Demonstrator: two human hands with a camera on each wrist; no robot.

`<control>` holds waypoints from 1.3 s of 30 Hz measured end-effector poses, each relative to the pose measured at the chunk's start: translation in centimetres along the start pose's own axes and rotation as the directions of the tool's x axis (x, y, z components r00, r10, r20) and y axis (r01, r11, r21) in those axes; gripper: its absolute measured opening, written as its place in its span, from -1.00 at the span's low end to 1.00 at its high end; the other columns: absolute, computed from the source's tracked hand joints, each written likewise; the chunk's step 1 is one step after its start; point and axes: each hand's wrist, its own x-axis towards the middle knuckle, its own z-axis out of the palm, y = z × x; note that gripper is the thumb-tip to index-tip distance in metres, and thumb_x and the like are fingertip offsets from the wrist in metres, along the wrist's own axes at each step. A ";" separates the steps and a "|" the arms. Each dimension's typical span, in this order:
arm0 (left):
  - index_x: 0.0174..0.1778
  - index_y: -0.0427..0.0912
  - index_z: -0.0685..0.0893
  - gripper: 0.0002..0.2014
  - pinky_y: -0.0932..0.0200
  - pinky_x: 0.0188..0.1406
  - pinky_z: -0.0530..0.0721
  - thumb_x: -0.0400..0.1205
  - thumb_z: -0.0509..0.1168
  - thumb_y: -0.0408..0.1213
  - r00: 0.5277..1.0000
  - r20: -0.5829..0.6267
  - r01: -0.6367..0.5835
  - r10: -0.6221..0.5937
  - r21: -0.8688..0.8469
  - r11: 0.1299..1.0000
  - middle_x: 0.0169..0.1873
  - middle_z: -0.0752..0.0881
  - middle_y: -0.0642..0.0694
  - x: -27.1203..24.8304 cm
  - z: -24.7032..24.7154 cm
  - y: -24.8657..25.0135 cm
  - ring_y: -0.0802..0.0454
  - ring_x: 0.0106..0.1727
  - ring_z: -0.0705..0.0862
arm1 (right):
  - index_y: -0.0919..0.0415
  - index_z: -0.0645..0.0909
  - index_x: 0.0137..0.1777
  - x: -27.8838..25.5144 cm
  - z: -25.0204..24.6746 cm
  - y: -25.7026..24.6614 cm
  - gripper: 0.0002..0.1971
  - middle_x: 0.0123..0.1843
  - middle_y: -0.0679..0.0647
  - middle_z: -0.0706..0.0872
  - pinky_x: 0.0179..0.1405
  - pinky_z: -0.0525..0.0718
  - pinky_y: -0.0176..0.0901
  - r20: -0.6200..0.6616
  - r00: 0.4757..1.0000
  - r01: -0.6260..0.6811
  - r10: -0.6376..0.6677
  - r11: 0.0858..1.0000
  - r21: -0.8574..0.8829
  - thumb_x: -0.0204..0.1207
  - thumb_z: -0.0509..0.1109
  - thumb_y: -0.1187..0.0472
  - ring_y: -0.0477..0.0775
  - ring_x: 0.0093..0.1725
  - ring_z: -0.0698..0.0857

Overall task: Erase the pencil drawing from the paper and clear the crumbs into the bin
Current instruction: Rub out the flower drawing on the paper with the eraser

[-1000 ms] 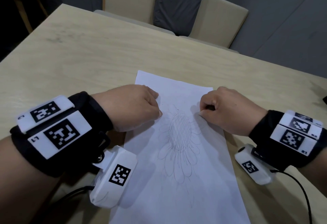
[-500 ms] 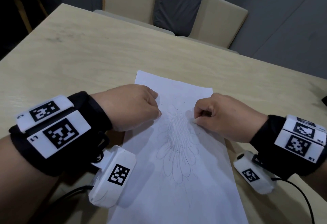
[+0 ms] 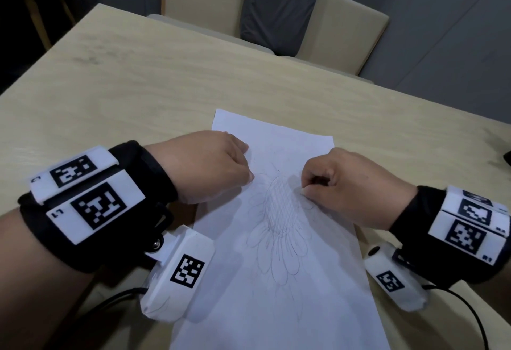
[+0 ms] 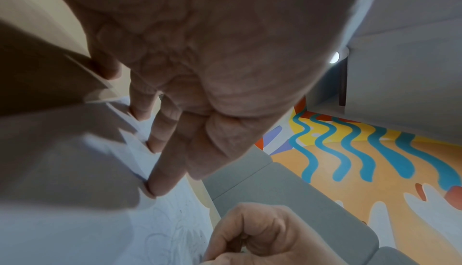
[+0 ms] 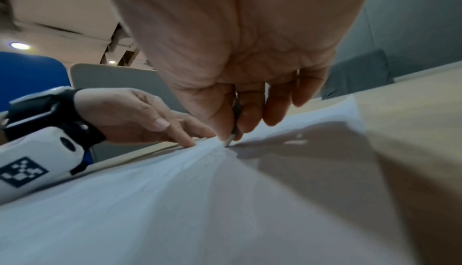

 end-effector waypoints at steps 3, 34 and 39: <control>-0.01 -0.38 0.76 -0.41 0.15 0.09 0.39 0.45 0.18 0.11 1.000 0.006 0.005 -0.005 -0.002 1.000 -0.04 0.38 0.22 -0.1 0.0 0.1 0.25 0.02 0.39 | 0.02 0.60 -0.29 0.1 0.1 0.0 -0.84 -0.46 -0.17 0.64 -0.32 0.29 -0.36 -0.009 1.000 0.007 -0.007 1.000 -0.023 0.54 0.39 0.15 -0.24 -0.33 0.52; 0.09 -0.25 0.82 -0.66 0.14 0.52 0.40 0.67 0.25 -0.10 1.000 0.016 -0.013 0.012 0.048 0.999 0.49 0.47 0.33 -0.5 -0.2 0.3 0.45 0.42 0.38 | -0.02 0.61 -0.25 0.9 -0.8 1.7 -0.86 -0.41 -0.09 0.67 -0.35 0.46 -0.18 -0.046 0.982 -0.183 0.184 0.983 0.015 0.55 0.40 0.12 -0.09 -0.33 0.56; 0.06 -0.28 0.80 -0.60 0.08 0.50 0.44 0.64 0.24 -0.01 1.000 -0.003 -0.020 0.020 0.050 0.999 0.14 0.49 0.34 -0.4 -0.1 0.2 0.34 0.47 0.45 | 0.00 0.63 -0.14 1.6 -1.5 2.1 -0.93 -0.40 -0.10 0.62 -0.35 0.50 -0.15 -0.179 0.952 -0.219 0.250 0.960 0.176 0.55 0.41 0.18 -0.11 -0.41 0.54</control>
